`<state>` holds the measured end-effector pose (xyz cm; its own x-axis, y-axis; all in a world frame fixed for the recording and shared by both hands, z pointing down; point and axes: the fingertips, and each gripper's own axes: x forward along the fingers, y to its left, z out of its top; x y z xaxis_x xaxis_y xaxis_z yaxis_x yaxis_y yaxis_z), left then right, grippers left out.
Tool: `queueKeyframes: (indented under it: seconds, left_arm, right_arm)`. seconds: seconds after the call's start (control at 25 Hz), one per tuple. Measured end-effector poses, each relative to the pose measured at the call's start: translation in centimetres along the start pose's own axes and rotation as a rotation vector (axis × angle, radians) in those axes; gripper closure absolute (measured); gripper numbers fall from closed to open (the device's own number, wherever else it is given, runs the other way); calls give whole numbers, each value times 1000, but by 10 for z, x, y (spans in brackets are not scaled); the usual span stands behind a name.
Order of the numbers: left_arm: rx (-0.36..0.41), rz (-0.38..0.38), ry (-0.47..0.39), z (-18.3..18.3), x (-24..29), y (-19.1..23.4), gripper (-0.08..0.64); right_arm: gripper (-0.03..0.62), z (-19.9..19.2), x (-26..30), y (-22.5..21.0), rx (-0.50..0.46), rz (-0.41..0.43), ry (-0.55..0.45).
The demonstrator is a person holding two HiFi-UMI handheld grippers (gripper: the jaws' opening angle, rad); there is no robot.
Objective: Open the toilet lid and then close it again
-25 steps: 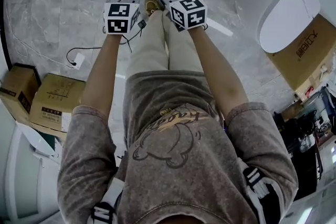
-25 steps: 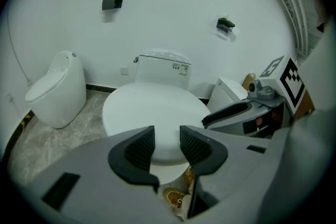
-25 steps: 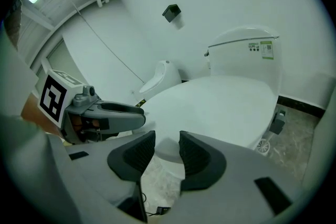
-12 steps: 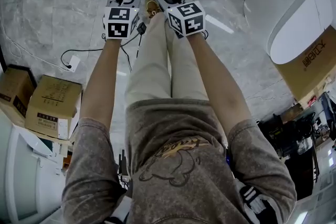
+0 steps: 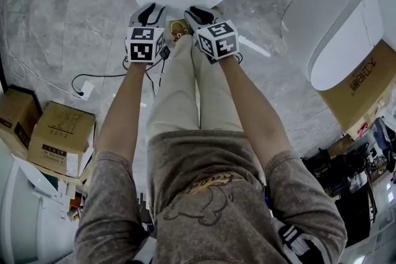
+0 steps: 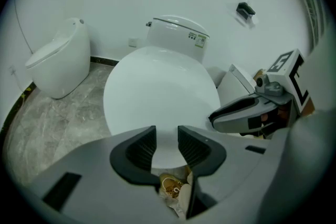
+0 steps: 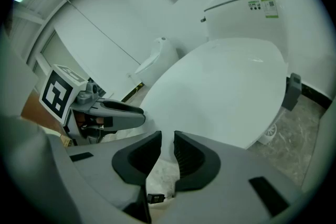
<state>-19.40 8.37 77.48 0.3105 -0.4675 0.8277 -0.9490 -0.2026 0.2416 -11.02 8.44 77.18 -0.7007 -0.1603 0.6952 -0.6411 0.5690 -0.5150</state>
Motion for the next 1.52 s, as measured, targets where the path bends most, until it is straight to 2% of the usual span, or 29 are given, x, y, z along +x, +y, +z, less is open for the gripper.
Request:
queueKeyframes:
  seconds: [0.12, 0.36, 0.56, 0.76, 0.88, 1.04, 1.24, 1.4, 1.52]
  left_arm:
    - [-6, -1, -40, 39, -27, -6, 430]
    - [-19, -3, -197, 152, -122, -34, 430]
    - [-4, -65, -334, 250, -212, -65, 430]
    - [39, -127, -457, 307, -300, -106, 430]
    - [84, -145, -530, 319, -342, -135, 430]
    - [109, -166, -593, 313, -373, -160, 433]
    - [101, -190, -638, 298, -387, -168, 537]
    - [78, -192, -689, 299, -392, -162, 551]
    - [97, -162, -728, 299, -396, -159, 551]
  right_arm:
    - [508, 41, -32, 2, -43, -28, -40]
    - [508, 147, -135, 31, -146, -60, -162]
    - [508, 229, -228, 64, -222, -82, -285]
    - [508, 274, -319, 101, -278, -78, -407]
    - [508, 282, -367, 119, -300, -76, -470]
    - [509, 283, -405, 140, -305, -73, -547]
    - [550, 274, -421, 149, -270, -77, -627]
    - [565, 275, -429, 155, -348, -108, -701]
    - [565, 275, -435, 158, -392, -118, -748]
